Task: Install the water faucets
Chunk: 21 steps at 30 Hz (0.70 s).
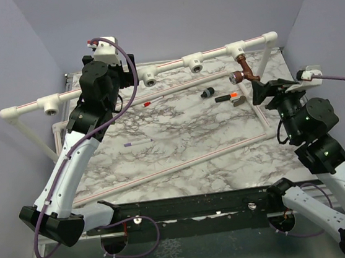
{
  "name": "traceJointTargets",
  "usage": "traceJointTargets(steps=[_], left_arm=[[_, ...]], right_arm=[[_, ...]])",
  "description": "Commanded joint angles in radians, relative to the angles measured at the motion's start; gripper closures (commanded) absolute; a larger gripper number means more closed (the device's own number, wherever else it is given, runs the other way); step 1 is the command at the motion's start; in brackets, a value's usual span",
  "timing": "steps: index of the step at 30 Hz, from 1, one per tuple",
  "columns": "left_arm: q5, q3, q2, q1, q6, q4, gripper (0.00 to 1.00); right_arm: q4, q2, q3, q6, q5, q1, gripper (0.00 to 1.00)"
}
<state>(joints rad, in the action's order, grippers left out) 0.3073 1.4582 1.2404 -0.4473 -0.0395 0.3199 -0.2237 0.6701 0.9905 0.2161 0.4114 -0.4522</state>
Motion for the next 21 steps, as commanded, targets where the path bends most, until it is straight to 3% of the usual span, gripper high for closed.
traceJointTargets(steps=[1,10,21], left_arm=[[-0.068,-0.030,0.056,-0.023,-0.002,0.170,0.09],[-0.073,-0.027,0.062,-0.024,-0.002,0.172,0.09],[-0.070,-0.033,0.061,-0.024,0.001,0.173,0.09]], right_arm=[[0.026,0.019,0.051,-0.500,-0.137,-0.003,0.18],[-0.185,0.069,0.139,-1.020,-0.367,-0.003,0.21],[-0.097,0.089,0.059,-1.435,-0.355,-0.003,0.20]])
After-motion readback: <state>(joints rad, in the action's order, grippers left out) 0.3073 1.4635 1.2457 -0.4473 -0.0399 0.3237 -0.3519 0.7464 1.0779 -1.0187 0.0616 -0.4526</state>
